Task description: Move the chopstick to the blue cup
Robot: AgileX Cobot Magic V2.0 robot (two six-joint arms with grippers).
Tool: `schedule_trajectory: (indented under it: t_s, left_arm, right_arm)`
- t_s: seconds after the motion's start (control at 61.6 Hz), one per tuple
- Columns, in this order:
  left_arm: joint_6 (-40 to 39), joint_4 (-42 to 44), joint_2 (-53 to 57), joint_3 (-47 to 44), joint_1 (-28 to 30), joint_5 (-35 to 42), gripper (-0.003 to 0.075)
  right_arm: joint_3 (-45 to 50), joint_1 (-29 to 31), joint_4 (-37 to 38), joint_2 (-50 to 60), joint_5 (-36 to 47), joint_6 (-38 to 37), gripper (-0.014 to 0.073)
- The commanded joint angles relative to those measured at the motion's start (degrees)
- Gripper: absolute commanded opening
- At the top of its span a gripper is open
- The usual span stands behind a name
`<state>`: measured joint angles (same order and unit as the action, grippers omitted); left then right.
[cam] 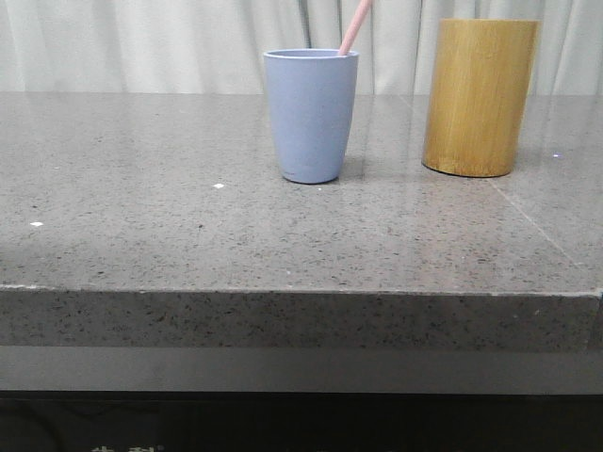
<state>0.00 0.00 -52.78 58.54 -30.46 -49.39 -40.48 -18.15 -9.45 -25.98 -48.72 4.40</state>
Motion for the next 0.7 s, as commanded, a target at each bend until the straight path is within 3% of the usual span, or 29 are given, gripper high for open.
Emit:
schedule_trajectory:
  t_s: [0.0, 0.032, 0.682]
  left_arm:
    - [-0.6, -0.5, 0.3, 1.5, 0.1, 4.5, 0.0008]
    - [-0.6, -0.5, 0.3, 1.5, 0.1, 4.8, -0.0020]
    - [-0.6, -0.6, 0.8, 0.9, 0.0, 5.8, -0.0019]
  right_arm:
    - [-0.9, 0.4, -0.5, 0.0, 4.2, -0.1, -0.0070]
    - [-0.9, 0.4, -0.5, 0.0, 4.2, -0.1, -0.0065]
    - [-0.9, 0.4, -0.5, 0.0, 4.6, -0.1, -0.0066]
